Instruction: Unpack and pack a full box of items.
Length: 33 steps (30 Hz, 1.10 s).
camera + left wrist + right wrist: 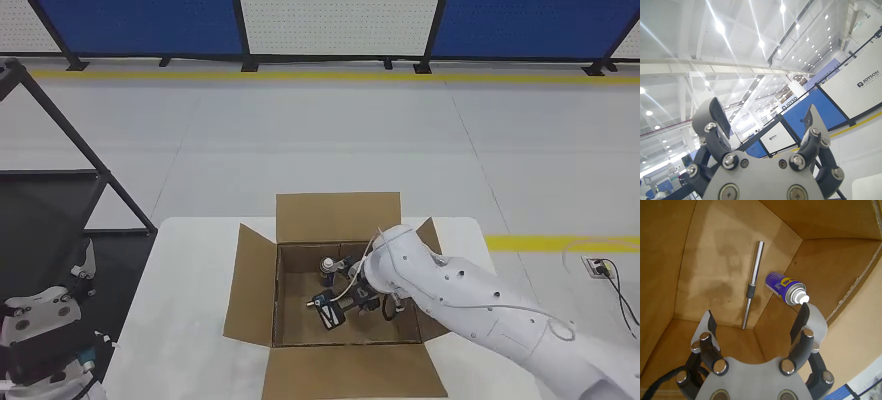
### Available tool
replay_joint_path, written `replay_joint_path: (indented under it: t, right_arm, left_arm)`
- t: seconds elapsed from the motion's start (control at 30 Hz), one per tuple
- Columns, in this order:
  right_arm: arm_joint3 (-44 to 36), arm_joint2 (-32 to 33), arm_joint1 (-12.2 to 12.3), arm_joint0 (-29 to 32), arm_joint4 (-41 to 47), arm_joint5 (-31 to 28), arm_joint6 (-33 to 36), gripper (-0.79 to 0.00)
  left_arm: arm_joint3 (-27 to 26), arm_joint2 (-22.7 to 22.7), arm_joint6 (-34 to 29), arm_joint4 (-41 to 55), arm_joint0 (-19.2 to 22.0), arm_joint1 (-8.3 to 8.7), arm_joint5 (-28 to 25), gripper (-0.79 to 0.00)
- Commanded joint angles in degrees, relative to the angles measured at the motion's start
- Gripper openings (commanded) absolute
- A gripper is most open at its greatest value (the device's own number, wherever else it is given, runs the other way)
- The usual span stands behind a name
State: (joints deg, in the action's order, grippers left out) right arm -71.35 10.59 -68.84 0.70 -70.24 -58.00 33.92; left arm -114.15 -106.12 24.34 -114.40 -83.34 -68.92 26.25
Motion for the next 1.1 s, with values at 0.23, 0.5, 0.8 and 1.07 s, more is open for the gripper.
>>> replay_joint_path:
  t: [0.23, 0.5, 0.8, 1.07]
  right_arm:
    - [-0.06, -0.44, -0.03, -0.53, 2.62, 0.0, 1.12, 0.0]
    - [4.33, -0.49, -1.8, 1.33, 6.61, 1.72, 4.63, 0.0]
    - [14.72, -0.85, -7.93, 0.82, 18.43, 3.63, 15.45, 0.0]
    - [24.58, -0.85, -13.31, 0.73, 24.34, 5.93, 18.29, 0.0]
  left_arm:
    - [0.0, 0.0, 0.0, 0.0, 0.0, 0.0, 0.0, 0.0]
    - [-0.27, -0.25, -0.64, -0.08, -0.1, -0.03, -0.3, 0.0]
    - [-0.47, -0.68, -1.86, -0.39, -0.24, -0.34, -0.12, 0.0]
    - [-0.37, -0.51, -2.83, -0.51, 0.02, -0.63, -0.05, 0.0]
